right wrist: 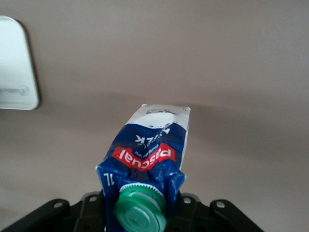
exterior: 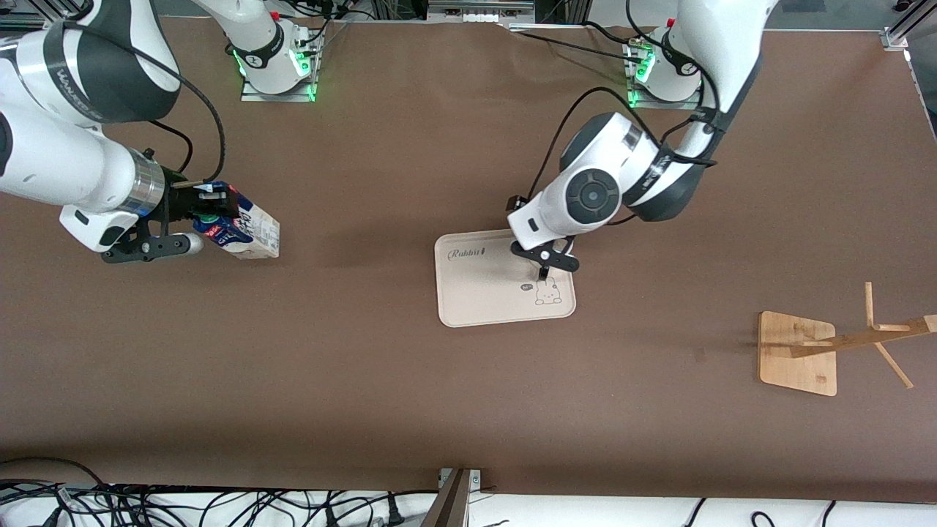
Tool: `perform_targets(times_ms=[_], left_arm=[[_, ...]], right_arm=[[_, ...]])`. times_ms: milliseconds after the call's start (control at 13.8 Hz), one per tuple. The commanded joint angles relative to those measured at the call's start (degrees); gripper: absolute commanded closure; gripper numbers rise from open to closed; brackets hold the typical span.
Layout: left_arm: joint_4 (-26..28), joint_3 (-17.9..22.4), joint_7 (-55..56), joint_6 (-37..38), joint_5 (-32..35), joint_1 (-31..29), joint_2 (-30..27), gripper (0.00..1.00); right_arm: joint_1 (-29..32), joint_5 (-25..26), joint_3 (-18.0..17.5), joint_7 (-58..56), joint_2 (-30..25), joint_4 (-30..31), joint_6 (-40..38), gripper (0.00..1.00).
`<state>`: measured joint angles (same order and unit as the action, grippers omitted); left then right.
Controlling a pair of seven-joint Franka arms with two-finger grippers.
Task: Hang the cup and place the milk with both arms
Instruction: 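Set the carton down with the right gripper while the left gripper grasps the mug, then lift the white mug with the left gripper toward the wooden stand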
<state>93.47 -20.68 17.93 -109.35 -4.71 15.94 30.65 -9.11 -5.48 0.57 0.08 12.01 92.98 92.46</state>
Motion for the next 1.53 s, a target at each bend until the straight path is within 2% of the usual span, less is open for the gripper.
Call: perform_targets(times_ms=[0,145,436,655,873,945,1018,1164,1236,1455], left_arm=[[4.42,0.11,0.35,-6.11,0.32,-0.04,0.11,0.0],[6.63,0.11,0.35,-8.24,0.32,0.92,0.02,0.0],[6.9,0.28,0.35,-8.33,0.75,1.37,0.72,0.0],[6.72,0.2,0.35,-9.39,3.22,1.28,1.95,0.14],[6.46,0.2,0.26,-11.67,3.22,1.02,3.18,0.15],[6.46,0.2,0.18,-12.37,3.3,1.02,3.36,0.26],[6.28,0.28,-0.52,-12.46,3.22,0.93,3.45,0.63],[5.85,0.63,-4.02,-12.46,3.39,0.84,3.63,0.93],[5.84,1.25,-5.61,-12.29,3.39,0.84,3.63,1.0],[5.58,1.52,-5.54,-11.67,3.3,0.32,3.45,1.0]], right_arm=[[1.11,1.26,-0.75,-4.2,-3.56,7.98,4.73,0.57],[1.72,1.44,-0.66,-6.31,-5.59,14.22,10.0,0.57],[1.99,1.44,-0.66,-6.76,-6.12,18.02,13.27,0.57],[3.91,1.44,-0.66,-8.69,-6.12,20.91,15.55,0.57],[5.24,1.26,-0.66,-11.24,-5.77,22.24,16.78,0.57],[5.33,1.18,-0.75,-11.33,-5.86,23.2,17.83,0.57],[5.33,1.18,-0.66,-11.33,-5.86,24.34,19.32,0.57],[5.33,1.18,-0.75,-11.33,-5.6,26.8,22.92,0.56],[5.33,1.18,-0.75,-11.42,-5.6,27.86,24.25,0.56],[5.33,1.18,-0.75,-12.73,-4.46,28.31,25.22,0.56]])
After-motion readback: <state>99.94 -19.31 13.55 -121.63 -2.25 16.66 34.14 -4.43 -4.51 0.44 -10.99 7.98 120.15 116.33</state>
